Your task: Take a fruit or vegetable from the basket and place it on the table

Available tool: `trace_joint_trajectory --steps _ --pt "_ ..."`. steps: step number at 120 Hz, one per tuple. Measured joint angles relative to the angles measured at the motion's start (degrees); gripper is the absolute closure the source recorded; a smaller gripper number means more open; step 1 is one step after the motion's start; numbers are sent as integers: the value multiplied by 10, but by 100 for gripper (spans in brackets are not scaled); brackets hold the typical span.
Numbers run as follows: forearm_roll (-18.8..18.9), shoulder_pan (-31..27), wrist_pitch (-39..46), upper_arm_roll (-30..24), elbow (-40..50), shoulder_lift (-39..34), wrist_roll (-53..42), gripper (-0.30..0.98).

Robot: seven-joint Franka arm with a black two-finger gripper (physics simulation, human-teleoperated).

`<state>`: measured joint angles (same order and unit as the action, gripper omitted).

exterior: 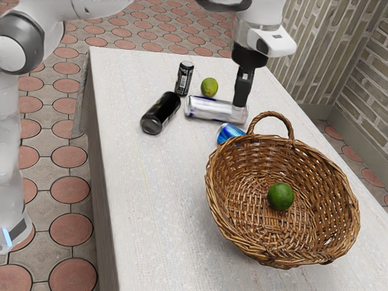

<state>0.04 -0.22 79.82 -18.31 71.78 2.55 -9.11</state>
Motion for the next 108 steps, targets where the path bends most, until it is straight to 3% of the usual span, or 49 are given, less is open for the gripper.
trace_joint_trajectory --steps 32,53,67,108 --pt "6 -142 38 5 77 -14 -3 0" --pt "6 -185 52 5 76 -11 -5 0" --pt "6 -169 58 7 76 -5 -6 0" --pt "7 -25 65 7 67 -3 -9 0"
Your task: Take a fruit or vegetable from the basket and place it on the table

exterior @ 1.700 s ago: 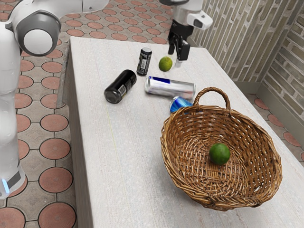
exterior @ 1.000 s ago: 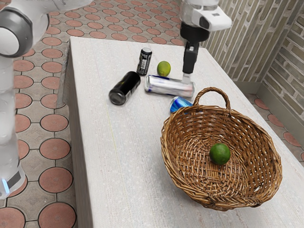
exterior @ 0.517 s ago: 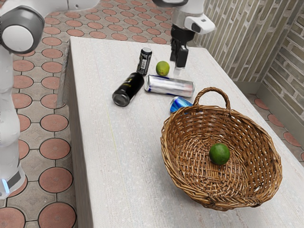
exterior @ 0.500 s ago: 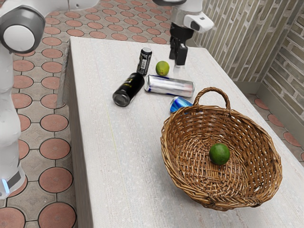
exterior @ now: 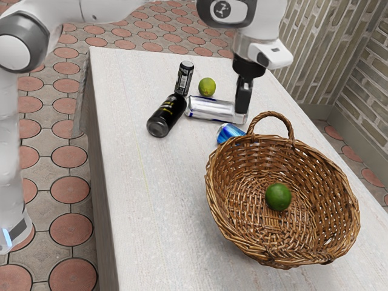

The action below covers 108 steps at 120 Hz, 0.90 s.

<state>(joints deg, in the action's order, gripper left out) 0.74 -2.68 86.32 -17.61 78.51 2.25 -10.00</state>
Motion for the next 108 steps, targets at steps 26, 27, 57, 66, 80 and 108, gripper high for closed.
trace_joint_trajectory --steps 26,27,57,66,80,108 --pt "0 -46 1 -1 0 4 -1 0" --pt "0 -49 1 -2 0 4 -1 0" --pt "-2 -81 4 -40 -14 17 -2 0" --pt "-3 -51 6 -50 -23 27 -2 0" --pt "-3 -40 13 -62 -42 61 -2 0" --pt "-1 -12 29 -63 -52 96 -2 0"
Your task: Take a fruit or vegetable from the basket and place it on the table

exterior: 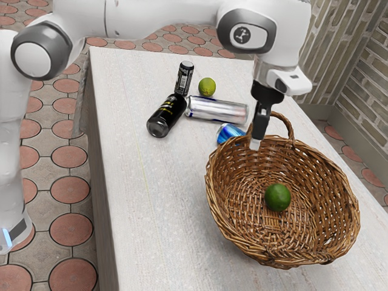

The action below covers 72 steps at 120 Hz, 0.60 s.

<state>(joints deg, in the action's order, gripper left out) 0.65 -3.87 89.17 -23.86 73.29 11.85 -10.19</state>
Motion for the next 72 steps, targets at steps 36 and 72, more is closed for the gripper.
trace_joint_trajectory --steps 36,72 --pt "7 44 43 3 -24 79 -1 0" --pt "25 56 62 3 -28 112 -1 0"
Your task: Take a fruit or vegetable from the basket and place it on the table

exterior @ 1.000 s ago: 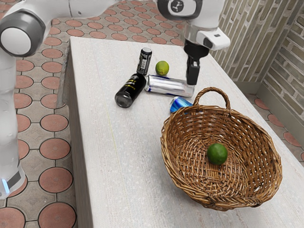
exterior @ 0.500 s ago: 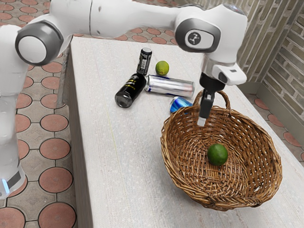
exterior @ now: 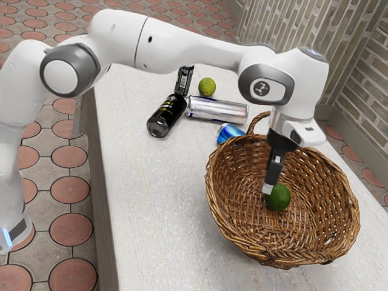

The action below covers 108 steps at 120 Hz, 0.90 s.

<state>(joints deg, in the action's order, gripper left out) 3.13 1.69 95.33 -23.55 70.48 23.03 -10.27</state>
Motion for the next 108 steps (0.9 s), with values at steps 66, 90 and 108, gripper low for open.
trace_joint_trajectory --steps 66,90,108 --pt "20 15 19 8 -3 24 -1 0" --pt "21 18 20 7 -21 35 -1 0" --pt "25 19 19 7 -52 62 -2 0"
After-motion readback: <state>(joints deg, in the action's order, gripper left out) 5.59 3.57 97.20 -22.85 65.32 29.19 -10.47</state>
